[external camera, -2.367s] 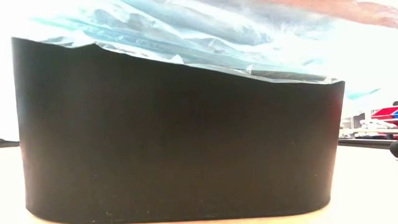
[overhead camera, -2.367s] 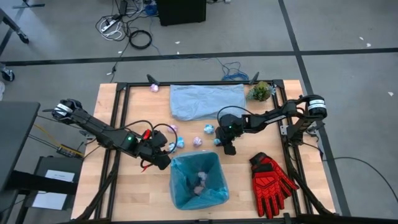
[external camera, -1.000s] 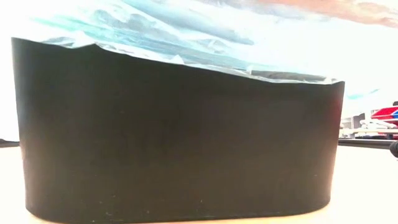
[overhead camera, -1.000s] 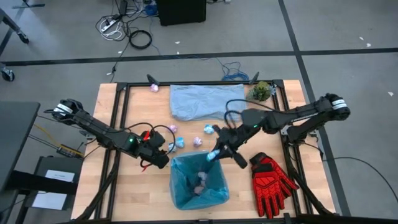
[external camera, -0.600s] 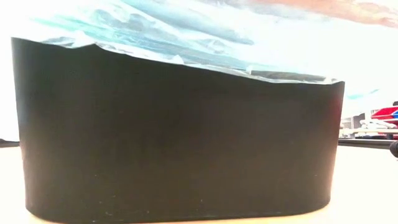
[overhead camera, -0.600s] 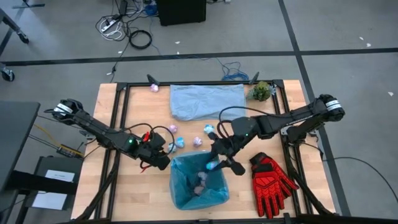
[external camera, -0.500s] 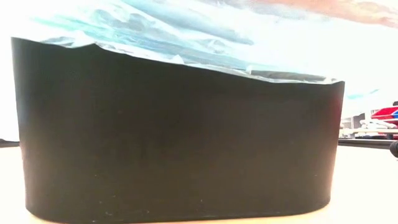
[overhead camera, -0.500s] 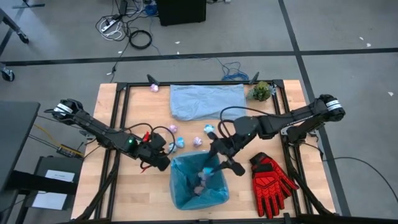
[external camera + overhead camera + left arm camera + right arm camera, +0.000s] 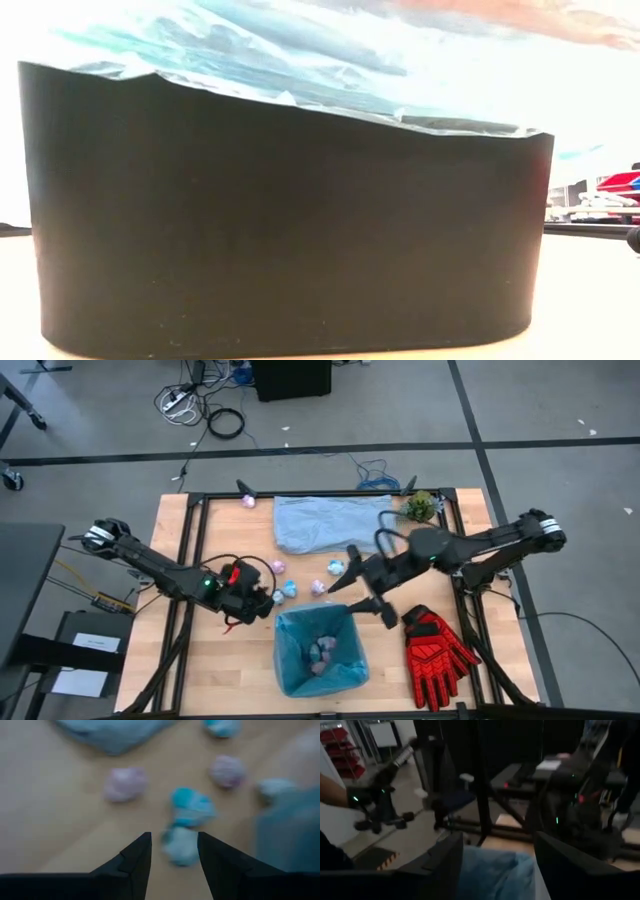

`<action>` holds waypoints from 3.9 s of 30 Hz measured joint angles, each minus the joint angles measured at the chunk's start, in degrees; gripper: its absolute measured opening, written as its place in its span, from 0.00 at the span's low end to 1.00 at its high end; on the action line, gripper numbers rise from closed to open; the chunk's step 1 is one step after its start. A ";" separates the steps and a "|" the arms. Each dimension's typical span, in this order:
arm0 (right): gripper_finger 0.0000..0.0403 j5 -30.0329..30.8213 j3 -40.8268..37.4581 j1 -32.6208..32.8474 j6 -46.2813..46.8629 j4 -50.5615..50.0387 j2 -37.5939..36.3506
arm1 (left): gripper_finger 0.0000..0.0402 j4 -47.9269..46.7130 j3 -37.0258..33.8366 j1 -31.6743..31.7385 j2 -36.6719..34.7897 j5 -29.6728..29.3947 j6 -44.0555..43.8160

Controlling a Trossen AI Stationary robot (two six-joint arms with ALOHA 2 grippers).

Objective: Place trash/remove bag and relplace
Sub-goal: Put the pink crumbled trash bag into the trash bin

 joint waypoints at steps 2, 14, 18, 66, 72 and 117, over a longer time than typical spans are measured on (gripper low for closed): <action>0.55 1.22 0.02 0.00 0.67 -1.15 -2.35 | 0.42 -5.71 0.64 1.38 -0.88 -1.59 -1.41; 0.54 6.75 0.04 -4.83 -4.67 -20.46 -14.29 | 0.42 -4.57 0.37 22.69 -9.04 -6.02 12.12; 0.54 2.14 0.04 -9.49 -6.03 -24.47 -16.04 | 0.42 6.25 -1.41 32.54 -10.83 -0.99 22.38; 0.54 -15.11 -0.02 -41.32 3.64 -17.17 -10.95 | 0.76 37.14 1.54 77.52 22.51 24.06 42.09; 0.54 -16.12 -0.02 -44.61 4.84 -14.33 -10.93 | 0.76 37.62 1.65 77.56 26.61 24.18 42.39; 0.40 -27.27 -0.02 -47.44 2.01 -25.75 -10.90 | 0.18 24.67 1.82 66.84 -15.03 50.87 41.54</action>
